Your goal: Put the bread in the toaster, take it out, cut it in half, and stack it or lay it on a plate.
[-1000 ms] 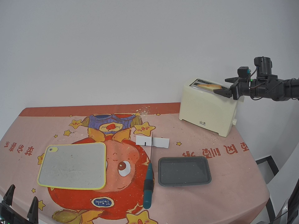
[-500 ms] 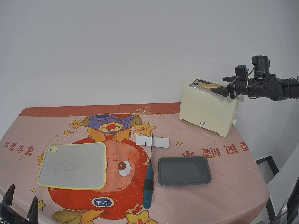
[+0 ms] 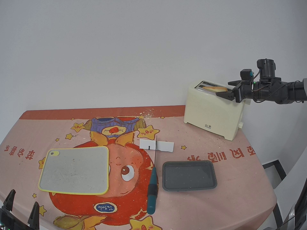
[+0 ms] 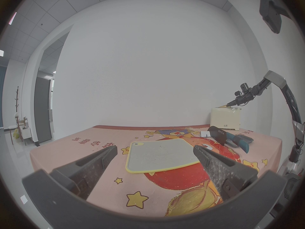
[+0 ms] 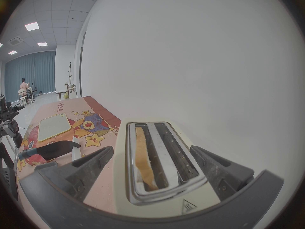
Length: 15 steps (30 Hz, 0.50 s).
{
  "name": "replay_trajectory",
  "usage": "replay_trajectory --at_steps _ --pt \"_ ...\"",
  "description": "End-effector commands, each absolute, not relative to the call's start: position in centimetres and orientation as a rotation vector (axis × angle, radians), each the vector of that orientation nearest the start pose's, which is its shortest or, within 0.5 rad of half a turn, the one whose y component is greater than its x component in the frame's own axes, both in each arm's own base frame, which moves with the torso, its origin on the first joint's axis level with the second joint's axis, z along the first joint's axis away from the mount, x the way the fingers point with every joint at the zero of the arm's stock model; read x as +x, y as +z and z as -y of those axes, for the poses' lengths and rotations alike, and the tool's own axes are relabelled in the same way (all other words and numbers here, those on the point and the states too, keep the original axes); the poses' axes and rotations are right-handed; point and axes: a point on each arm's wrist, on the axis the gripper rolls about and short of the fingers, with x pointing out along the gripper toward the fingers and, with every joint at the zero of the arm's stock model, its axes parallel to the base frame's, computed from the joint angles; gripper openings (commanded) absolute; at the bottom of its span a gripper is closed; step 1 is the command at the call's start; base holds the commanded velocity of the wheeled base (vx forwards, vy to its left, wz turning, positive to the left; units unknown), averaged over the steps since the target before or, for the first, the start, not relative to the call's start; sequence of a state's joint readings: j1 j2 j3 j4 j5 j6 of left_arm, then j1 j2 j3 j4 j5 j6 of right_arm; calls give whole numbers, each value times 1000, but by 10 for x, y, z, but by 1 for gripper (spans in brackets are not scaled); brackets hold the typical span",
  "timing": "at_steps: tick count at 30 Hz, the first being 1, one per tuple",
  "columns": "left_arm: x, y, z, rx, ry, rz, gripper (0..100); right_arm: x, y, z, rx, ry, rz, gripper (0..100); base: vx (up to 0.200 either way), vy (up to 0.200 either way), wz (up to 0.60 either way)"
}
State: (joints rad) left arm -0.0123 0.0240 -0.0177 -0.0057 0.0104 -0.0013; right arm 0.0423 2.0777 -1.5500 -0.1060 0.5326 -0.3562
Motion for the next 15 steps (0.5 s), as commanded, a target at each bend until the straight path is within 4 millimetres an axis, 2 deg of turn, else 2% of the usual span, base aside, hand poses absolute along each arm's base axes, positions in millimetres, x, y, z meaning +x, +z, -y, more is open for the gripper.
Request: replay_trajectory --at_steps 1,3,4,5,8,13,15 --pt "-21 77 0 -1 -2 -18 100 388 223 -4 -213 572 -298 100 0 0 0" --pt "-21 77 0 -1 -2 -18 100 380 227 1 -205 555 -298 100 0 0 0" --pt "-21 77 0 -1 -2 -18 100 357 233 6 -194 545 -301 100 0 0 0" --pt "-21 77 0 -1 -2 -18 100 352 235 8 -190 542 -300 100 0 0 0" --pt "-21 77 0 -1 -2 -18 100 321 236 19 -152 513 -320 100 0 0 0" --pt "-21 77 0 -1 -2 -18 100 296 239 38 -132 443 -326 100 0 0 0" --pt "-21 77 0 -1 -2 -18 100 295 239 43 -121 423 -327 100 0 0 0"
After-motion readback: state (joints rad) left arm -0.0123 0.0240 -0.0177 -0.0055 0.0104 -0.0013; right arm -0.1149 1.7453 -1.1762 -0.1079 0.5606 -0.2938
